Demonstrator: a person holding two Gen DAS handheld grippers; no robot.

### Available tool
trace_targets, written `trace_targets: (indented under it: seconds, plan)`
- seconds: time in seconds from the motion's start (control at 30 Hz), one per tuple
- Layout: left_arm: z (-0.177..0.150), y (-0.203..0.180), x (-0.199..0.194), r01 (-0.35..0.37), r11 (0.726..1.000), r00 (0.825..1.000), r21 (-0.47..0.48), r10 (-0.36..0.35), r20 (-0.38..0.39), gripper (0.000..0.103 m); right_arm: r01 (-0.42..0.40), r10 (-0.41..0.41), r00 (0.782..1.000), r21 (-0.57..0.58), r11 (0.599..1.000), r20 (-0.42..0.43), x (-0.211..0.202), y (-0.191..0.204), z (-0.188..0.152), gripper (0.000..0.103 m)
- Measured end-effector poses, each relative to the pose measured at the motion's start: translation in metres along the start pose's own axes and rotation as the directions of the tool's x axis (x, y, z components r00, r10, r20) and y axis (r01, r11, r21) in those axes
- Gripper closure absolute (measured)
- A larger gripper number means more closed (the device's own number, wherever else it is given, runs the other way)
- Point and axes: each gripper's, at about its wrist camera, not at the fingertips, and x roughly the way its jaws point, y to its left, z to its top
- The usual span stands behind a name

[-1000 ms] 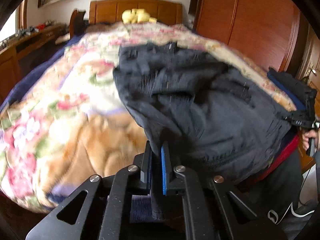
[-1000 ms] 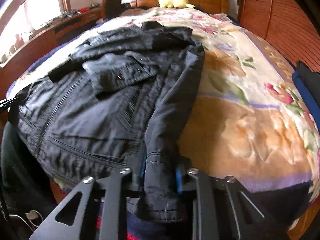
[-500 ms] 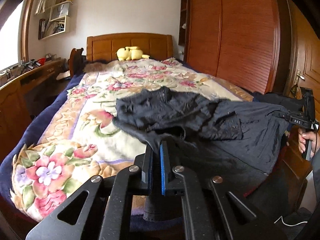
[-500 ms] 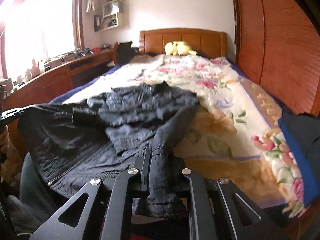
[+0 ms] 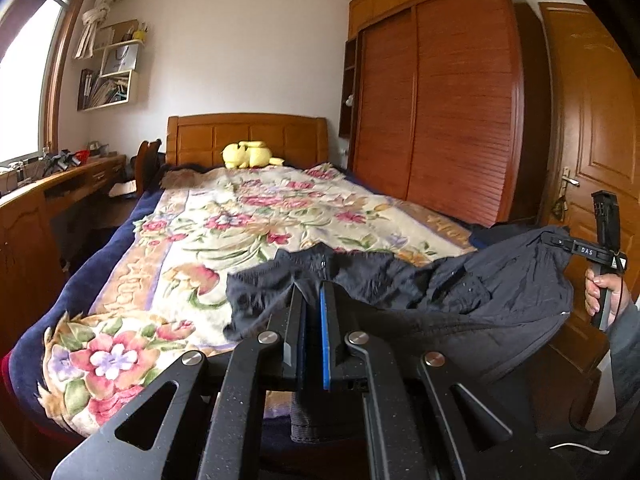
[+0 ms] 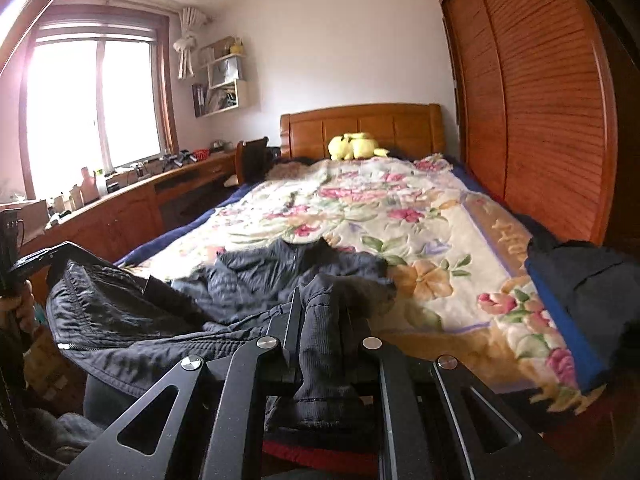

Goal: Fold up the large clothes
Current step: 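Lift the hem with both tools and fold it toward the collar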

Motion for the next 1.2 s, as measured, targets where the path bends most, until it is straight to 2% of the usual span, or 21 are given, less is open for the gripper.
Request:
trace_targets:
  seconds: [0.17,0.27,0.43,0.73,0.97,1.1,1.2]
  plan:
    - [-0.007,0.006,0.011,-0.012,1.0,1.0,-0.005,0.012,-0.023,0.097,0.005,-0.005,1.0,-0.007,1.0,-0.022,0.005,-0.003,-0.016,0.092]
    - [-0.016,0.011,0.03,-0.006,1.0,0.998,-0.028,0.004,-0.066,0.097,0.014,-0.014,0.998,-0.004,1.0,-0.065,0.024,-0.008,-0.023,0.092]
    - [-0.03,0.018,0.069,-0.009,0.999,0.991,-0.033,0.005,-0.135,0.097,-0.011,0.014,0.993,0.026,1.0,-0.117,0.072,-0.018,-0.033,0.091]
    - [-0.023,0.047,0.153,-0.056,0.997,0.983,-0.056,0.045,-0.177,0.096,-0.022,0.029,0.986,0.044,0.999,-0.163,0.202,-0.031,-0.01,0.09]
    - [-0.001,0.075,0.21,-0.086,0.995,0.98,-0.051,0.075,-0.182,0.096,0.046,-0.039,0.98,0.029,0.999,-0.194,0.305,-0.042,0.022,0.09]
    - [0.014,0.09,0.243,-0.147,0.989,0.974,-0.023,0.14,-0.178,0.096,0.085,-0.084,0.97,-0.008,0.996,-0.226,0.357,-0.041,0.041,0.09]
    - [0.026,0.105,0.273,-0.144,0.989,0.971,-0.038,0.134,-0.199,0.096,0.074,-0.073,0.97,-0.004,0.997,-0.234,0.396,-0.041,0.057,0.089]
